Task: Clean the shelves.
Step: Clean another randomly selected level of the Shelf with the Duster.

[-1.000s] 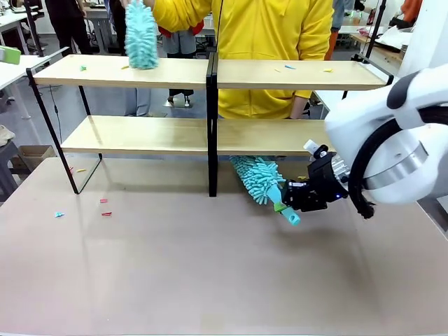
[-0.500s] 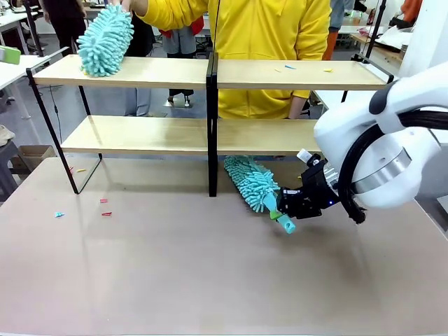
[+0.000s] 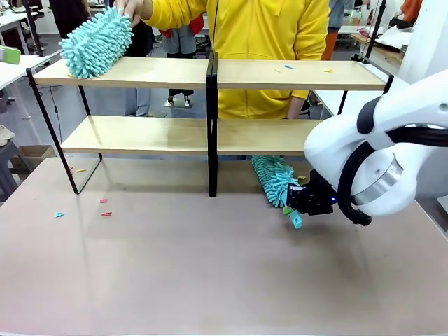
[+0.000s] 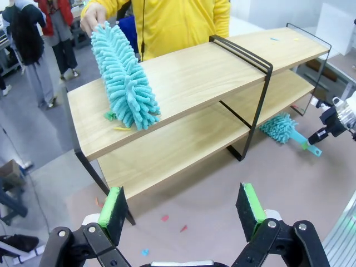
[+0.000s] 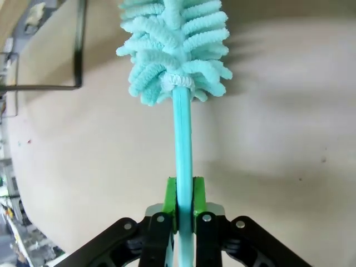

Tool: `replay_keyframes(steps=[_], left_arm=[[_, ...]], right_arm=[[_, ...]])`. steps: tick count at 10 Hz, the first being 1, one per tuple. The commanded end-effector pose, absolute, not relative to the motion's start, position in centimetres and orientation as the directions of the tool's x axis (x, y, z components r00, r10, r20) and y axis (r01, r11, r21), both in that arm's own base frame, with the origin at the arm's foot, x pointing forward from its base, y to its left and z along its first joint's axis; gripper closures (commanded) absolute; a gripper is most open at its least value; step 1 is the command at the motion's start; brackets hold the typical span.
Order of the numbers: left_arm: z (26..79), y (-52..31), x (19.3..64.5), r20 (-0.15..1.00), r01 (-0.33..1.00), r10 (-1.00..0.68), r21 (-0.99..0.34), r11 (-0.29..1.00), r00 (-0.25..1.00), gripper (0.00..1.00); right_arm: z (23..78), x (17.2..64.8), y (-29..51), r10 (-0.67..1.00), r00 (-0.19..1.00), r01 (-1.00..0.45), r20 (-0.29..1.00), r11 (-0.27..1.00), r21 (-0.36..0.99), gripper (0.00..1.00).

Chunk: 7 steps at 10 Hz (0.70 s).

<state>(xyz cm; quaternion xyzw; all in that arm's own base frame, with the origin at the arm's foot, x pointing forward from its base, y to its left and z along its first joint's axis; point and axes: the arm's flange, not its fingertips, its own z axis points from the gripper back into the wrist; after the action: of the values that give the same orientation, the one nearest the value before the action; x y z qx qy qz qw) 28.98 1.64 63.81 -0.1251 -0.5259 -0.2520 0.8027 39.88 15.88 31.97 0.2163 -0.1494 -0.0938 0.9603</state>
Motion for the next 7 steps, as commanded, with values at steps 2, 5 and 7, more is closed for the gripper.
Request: replay_keyframes(steps=[2,5,7], left_arm=[[63.8,1.6,28.9,0.907,0.532,-0.272,0.065,0.844,0.321,0.00],[63.8,1.6,28.9,0.907,0.532,-0.272,0.065,0.844,0.321,0.00],[63.8,1.6,28.9,0.907,0.532,-0.272,0.065,0.844,0.321,0.00]], right_arm=[[34.7,35.0,14.6,-0.362,0.922,0.299,0.136,0.890,0.344,0.87],[35.6,34.3,14.2,-0.441,0.882,0.370,0.165,0.866,0.337,0.87],[36.2,33.7,13.1,-0.457,0.879,0.391,0.137,0.855,0.341,0.87]])
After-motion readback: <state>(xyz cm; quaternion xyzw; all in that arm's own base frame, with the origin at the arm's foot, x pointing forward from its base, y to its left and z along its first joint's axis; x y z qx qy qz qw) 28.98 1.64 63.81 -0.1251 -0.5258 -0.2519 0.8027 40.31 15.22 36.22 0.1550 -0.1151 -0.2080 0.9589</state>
